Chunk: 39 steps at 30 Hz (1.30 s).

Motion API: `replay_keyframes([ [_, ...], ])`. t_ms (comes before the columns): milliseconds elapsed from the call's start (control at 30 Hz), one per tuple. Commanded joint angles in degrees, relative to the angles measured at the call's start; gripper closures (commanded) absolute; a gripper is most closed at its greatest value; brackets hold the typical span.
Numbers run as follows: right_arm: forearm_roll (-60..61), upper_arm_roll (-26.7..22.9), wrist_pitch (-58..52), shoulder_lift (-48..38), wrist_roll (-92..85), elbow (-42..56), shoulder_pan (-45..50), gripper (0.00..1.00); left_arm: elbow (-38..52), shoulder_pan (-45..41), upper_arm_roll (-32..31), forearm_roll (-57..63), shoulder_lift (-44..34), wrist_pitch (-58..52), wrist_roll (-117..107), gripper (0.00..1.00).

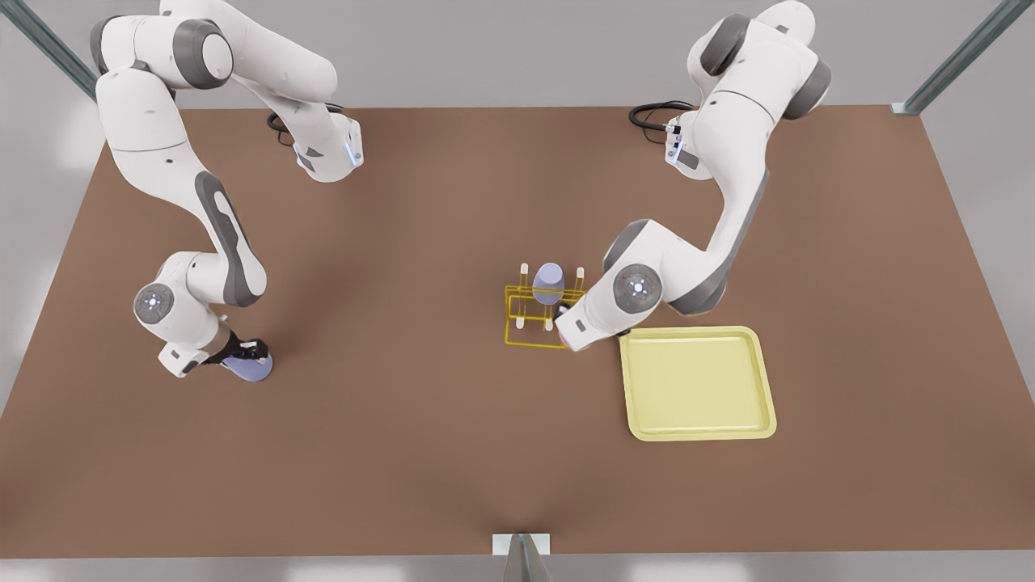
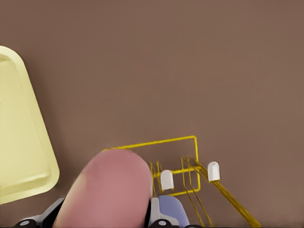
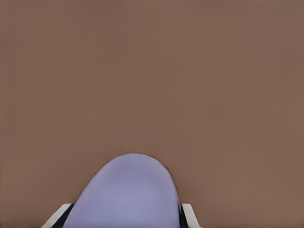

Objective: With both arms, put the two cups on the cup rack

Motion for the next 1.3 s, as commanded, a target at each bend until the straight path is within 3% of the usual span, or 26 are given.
replay_keyframes([
  [0, -0.21, 0.0, -0.71, 0.14, -0.14, 0.13, 0.01, 0.19, -0.58, -0.58, -0.03, 0.26, -0.03, -3.17, -13.41, 0.13],
  [267, -0.21, 0.0, -0.62, 1.54, -0.14, 0.66, 0.01, 0.19, -1.02, -0.75, 0.32, 0.35, 1.03, -3.26, -14.73, 0.12],
  [333, -0.21, 0.0, -0.62, 1.81, -0.23, 0.92, 0.01, 0.19, -0.93, -0.84, 0.32, 0.35, 0.94, -3.17, -14.73, 0.0],
  [467, -0.21, 0.0, -0.62, 1.72, -0.23, 0.92, 0.01, 0.19, -0.67, -0.75, 0.41, 0.35, 0.85, -3.17, -14.73, 0.0],
  [533, -0.21, 0.0, -0.8, 1.37, -0.23, 1.27, 0.01, 0.19, 4.94, 3.19, 0.32, 3.6, -0.55, -11.67, -14.64, 0.0],
  [600, -0.21, 0.09, -1.32, 1.28, -0.23, 1.98, 0.01, 0.19, 18.23, 9.08, 0.32, 3.6, -0.55, -25.93, -14.2, 0.0],
  [667, -0.21, 0.26, -1.59, 1.02, -0.23, 2.33, 0.01, 0.19, 18.49, 10.76, 0.32, 7.99, -3.01, -28.56, -3.41, 0.0],
  [700, -0.12, 0.44, -1.59, 1.02, -0.23, 2.42, 0.01, 0.19, 15.17, 11.02, 0.76, 9.41, -7.31, -28.66, 9.95, 0.0],
  [733, 0.05, 0.88, -1.59, 0.84, -0.23, 2.42, 0.09, 0.19, -0.96, 9.63, 5.14, 9.14, -18.45, -19.65, 17.43, 0.0],
  [767, 0.14, 1.93, -2.03, 0.4, -0.14, 2.42, 0.09, 0.19, -7.69, 5.93, 8.93, 7.13, -23.4, -17.05, 17.0, 0.0],
  [1167, 3.31, 28.74, -10.82, -1.09, 2.15, 11.91, 0.71, 0.19, -5.76, 6.36, 8.76, 3.61, -21.38, -18.9, 15.42, 0.0],
  [1267, 3.13, 29.45, -10.9, -0.21, 4.26, 15.51, 4.75, 0.19, -5.68, 6.36, 8.76, 3.69, -21.38, -20.22, 15.33, 0.0],
])
